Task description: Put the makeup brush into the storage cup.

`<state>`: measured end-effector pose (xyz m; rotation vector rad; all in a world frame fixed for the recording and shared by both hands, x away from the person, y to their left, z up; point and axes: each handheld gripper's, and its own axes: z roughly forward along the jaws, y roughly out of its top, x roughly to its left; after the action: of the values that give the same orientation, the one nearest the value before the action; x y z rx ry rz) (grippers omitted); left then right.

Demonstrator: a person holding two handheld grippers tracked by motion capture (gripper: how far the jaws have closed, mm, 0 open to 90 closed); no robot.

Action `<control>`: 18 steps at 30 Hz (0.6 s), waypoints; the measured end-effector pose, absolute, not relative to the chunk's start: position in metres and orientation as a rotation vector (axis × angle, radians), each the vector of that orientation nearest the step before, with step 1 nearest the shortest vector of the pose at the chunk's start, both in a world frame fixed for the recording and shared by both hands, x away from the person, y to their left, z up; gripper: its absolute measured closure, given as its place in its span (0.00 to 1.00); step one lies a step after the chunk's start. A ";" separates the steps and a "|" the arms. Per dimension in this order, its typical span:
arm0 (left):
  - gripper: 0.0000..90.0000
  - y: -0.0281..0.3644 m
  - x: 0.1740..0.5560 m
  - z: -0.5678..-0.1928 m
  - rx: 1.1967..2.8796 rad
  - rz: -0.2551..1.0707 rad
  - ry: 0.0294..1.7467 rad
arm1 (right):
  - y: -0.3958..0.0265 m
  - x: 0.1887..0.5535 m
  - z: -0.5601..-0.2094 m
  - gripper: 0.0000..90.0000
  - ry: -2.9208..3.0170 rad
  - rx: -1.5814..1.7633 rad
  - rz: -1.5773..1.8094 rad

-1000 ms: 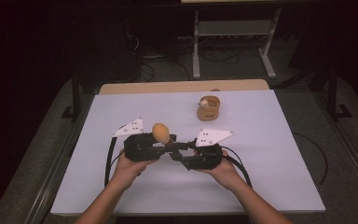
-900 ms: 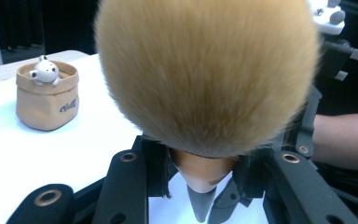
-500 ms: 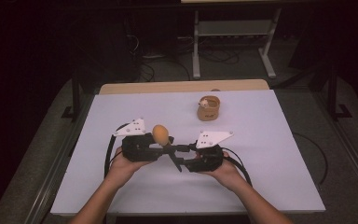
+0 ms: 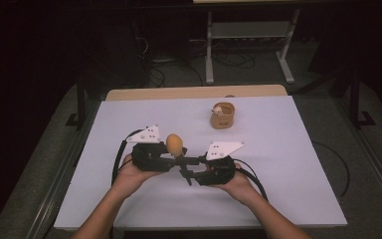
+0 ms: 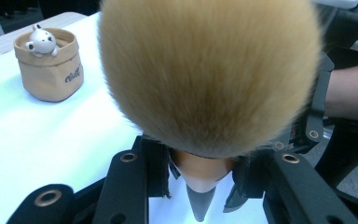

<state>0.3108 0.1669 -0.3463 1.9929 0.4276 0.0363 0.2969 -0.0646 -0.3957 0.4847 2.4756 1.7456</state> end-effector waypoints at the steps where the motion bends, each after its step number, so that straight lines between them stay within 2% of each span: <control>1: 0.69 0.167 0.311 -0.346 2.002 0.036 0.421 | -0.064 0.297 -0.396 0.62 2.476 0.487 1.745; 9: 0.69 0.162 0.311 -0.345 2.013 0.032 0.422 | -0.063 0.298 -0.397 0.66 2.477 0.502 1.768; 18: 0.69 0.160 0.311 -0.345 2.027 0.031 0.416 | -0.060 0.298 -0.397 0.77 2.478 0.501 1.785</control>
<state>0.3111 0.1598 -0.3448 2.0269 0.4158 0.0306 0.2981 -0.0604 -0.3969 0.5008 2.4784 1.7850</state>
